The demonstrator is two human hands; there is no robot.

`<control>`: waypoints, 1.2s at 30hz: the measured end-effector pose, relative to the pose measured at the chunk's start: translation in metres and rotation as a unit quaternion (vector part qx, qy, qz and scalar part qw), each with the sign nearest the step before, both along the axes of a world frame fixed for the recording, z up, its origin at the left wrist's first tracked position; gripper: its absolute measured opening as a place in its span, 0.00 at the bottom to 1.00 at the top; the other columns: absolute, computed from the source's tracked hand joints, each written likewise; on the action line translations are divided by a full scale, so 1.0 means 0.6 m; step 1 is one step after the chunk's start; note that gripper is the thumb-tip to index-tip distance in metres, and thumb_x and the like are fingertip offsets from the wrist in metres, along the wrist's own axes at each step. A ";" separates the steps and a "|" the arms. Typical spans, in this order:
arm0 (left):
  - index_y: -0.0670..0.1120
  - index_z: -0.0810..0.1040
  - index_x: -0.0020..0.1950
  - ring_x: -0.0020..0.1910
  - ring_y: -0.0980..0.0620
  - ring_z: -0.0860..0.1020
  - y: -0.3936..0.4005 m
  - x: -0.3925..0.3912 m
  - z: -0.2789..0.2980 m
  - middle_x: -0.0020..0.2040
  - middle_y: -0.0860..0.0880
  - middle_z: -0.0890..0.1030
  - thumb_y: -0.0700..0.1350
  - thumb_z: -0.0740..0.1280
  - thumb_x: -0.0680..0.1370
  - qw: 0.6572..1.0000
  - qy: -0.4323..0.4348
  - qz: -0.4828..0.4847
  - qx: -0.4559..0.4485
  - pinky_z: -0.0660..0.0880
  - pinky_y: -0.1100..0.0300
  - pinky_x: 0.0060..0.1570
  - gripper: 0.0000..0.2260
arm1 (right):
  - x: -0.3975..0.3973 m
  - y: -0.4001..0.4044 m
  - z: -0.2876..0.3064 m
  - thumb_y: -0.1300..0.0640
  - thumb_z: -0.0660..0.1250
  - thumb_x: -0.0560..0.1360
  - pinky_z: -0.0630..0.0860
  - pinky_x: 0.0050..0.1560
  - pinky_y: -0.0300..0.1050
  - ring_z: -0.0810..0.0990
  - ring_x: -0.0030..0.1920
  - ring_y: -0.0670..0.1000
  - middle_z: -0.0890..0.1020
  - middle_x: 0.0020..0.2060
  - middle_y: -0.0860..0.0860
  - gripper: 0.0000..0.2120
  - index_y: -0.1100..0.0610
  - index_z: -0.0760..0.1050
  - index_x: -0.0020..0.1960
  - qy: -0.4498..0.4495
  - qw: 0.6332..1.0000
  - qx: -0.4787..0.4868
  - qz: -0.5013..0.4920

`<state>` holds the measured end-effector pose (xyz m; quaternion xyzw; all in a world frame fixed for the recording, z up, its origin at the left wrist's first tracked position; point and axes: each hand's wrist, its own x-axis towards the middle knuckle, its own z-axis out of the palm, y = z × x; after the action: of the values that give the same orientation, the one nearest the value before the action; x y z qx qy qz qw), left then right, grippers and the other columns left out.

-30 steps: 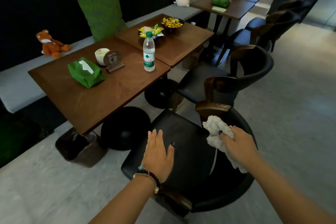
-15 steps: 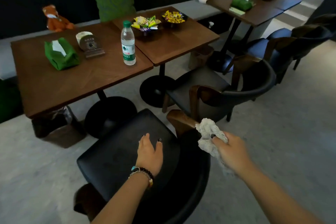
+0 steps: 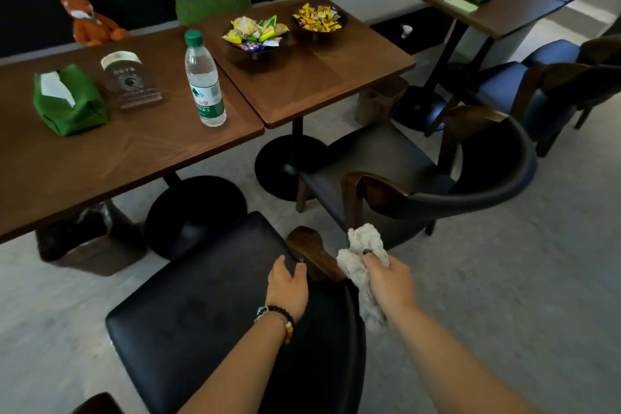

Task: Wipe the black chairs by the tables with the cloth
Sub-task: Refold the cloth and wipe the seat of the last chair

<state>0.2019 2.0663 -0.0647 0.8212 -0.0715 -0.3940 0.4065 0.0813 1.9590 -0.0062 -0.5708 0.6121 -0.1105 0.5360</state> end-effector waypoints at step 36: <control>0.43 0.75 0.68 0.49 0.48 0.74 -0.021 -0.013 -0.177 0.64 0.44 0.77 0.72 0.58 0.72 0.940 0.264 0.156 0.150 0.67 0.59 0.51 0.38 | 0.083 -0.055 -0.106 0.56 0.74 0.64 0.69 0.26 0.33 0.79 0.35 0.42 0.80 0.34 0.42 0.08 0.46 0.76 0.36 0.074 0.958 0.129 0.247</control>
<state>0.1938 2.0537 -0.1708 0.7401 0.2267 -0.5344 0.3395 0.1311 1.9261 -0.0696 -0.6369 0.4990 0.1477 0.5689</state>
